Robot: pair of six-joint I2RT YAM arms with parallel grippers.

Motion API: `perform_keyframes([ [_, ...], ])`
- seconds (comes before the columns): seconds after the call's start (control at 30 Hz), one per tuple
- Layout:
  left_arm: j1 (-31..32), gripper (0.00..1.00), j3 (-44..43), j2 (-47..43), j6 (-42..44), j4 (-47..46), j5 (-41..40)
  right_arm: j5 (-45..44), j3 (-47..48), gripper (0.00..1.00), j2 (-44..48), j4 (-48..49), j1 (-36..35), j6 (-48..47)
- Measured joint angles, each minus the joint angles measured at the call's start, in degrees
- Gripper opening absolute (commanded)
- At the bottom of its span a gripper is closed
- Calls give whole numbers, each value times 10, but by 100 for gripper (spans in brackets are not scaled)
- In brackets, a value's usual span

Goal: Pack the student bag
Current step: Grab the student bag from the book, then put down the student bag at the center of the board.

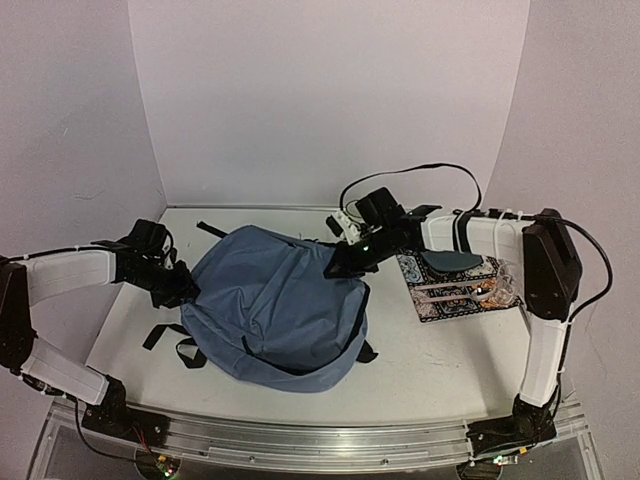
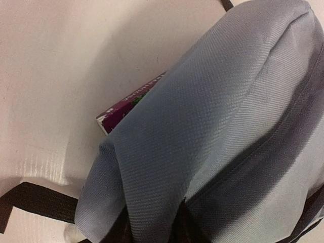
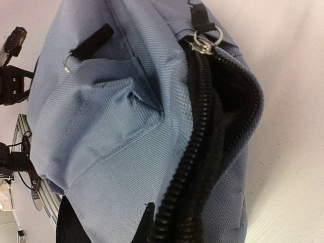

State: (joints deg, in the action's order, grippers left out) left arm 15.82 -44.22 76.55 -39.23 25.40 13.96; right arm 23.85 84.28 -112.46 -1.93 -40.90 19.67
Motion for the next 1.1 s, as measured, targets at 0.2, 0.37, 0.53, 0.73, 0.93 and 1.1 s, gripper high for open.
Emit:
perform_keyframes([
  [0.2, -1, 0, -47, 0, 0, 20, 50, -4, -23, 0, 56, -16, -7, 15],
  [0.37, 39, 0, -138, 12, -1, 45, 74, -35, -59, 0, 132, -39, -9, 31],
  [0.53, 100, 0, -253, 66, 0, 49, 85, -91, -116, 0, 237, -55, -7, 50],
  [0.73, 133, 6, -315, 150, 9, 25, 90, -151, -190, 0, 340, -57, -7, 83],
  [0.93, 147, 30, -328, 244, 36, 5, 83, -188, -283, 0, 352, -30, -7, 131],
  [1.1, 150, 64, -346, 277, 76, -14, 65, -200, -357, 0, 358, 1, -10, 168],
])
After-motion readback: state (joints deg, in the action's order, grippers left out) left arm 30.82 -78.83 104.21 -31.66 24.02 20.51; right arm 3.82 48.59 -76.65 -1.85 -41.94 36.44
